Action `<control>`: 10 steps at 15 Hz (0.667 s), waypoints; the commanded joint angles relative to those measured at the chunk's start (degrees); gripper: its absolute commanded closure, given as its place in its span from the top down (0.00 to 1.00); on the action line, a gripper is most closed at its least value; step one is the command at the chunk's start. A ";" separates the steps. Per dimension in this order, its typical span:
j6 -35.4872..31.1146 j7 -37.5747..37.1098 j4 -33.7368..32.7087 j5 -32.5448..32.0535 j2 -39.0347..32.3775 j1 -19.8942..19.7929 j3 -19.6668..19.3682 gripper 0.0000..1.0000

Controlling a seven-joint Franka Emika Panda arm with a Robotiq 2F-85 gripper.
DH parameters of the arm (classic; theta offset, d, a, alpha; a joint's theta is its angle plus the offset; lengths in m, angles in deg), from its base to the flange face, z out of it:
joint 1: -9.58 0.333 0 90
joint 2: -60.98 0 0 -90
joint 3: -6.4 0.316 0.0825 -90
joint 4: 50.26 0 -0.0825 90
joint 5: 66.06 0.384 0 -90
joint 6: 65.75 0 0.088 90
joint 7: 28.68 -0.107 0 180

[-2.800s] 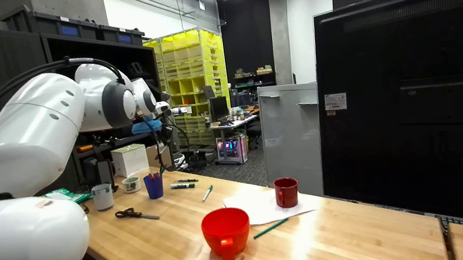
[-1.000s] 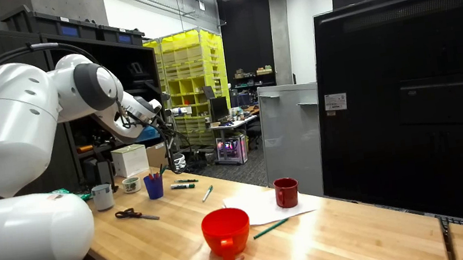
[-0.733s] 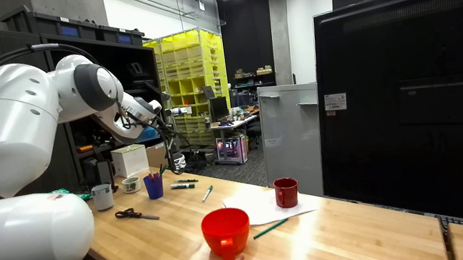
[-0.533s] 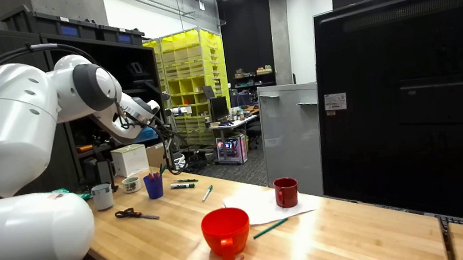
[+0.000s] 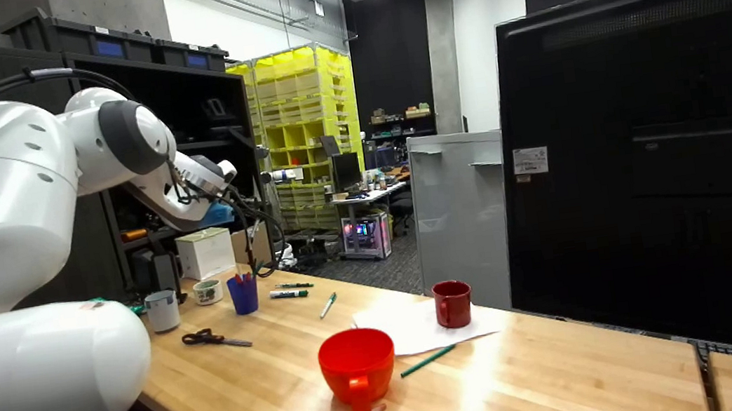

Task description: Put the pen into the blue cup

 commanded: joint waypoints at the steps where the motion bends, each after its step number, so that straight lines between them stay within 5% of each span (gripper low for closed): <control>1: 0.53 -7.28 3.67 -5.63 2.10 4.44 -4.23 0.03; 10: -1.18 -24.08 10.77 -16.12 2.74 10.57 -10.28 0.03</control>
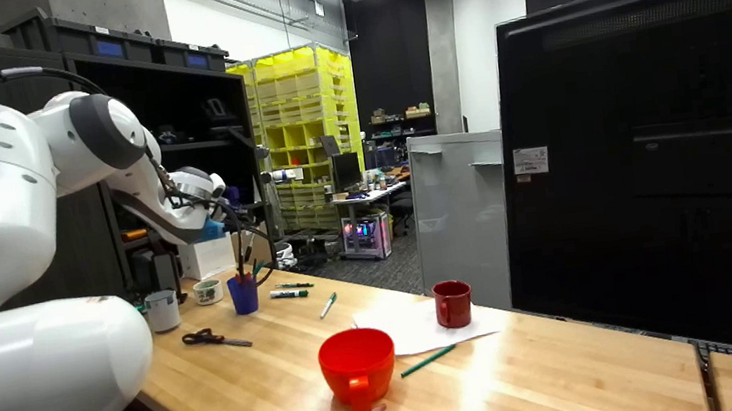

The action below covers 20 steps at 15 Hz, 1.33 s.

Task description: Put the pen into the blue cup

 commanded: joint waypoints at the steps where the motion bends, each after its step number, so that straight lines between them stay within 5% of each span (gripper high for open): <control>1: -0.87 -6.60 5.33 -3.98 2.49 2.76 -2.53 0.03; 20: 0.69 -18.92 15.17 -11.47 5.66 9.90 -5.60 0.03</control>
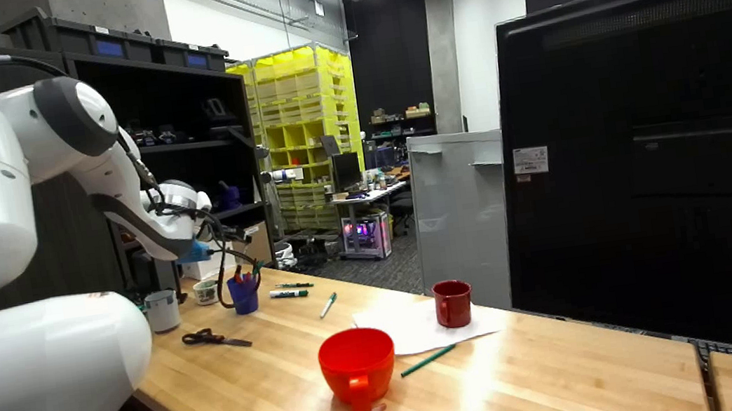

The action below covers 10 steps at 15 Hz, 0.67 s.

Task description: Put the pen into the blue cup

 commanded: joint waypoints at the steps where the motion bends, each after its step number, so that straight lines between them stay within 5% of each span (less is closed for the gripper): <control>1: -0.57 -5.02 3.82 -4.20 1.61 2.26 -1.70 0.03; 10: -2.04 -19.09 7.99 -13.77 1.21 2.13 -2.00 0.03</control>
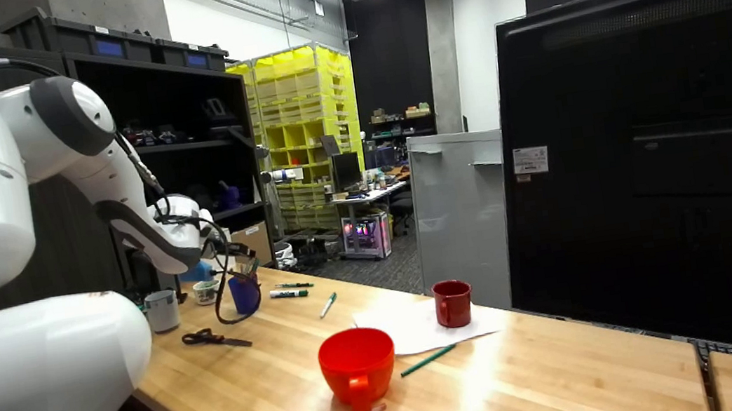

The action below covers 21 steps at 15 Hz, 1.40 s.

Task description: Put the pen into the blue cup

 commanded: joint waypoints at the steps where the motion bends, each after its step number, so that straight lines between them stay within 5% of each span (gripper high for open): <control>1: -1.56 -6.83 2.75 -4.54 1.05 1.11 -1.42 0.03; 4: -1.94 -10.21 3.19 -6.96 0.81 0.74 -1.20 0.03; 5: 2.65 -11.10 2.81 -12.34 3.26 -6.99 8.78 0.03; 8: 6.87 -10.21 1.48 -15.51 2.85 -13.36 17.02 0.13; 14: 6.81 -10.21 1.50 -16.04 3.27 -15.39 18.94 0.13; 16: 7.64 -9.86 1.33 -16.27 3.19 -16.41 20.41 0.03; 17: 9.14 -9.83 1.11 -17.12 2.95 -18.34 23.06 0.13; 18: 10.57 -8.80 0.77 -17.05 2.88 -20.33 25.77 0.38; 21: 12.99 -7.69 0.43 -18.25 2.49 -25.30 31.92 0.47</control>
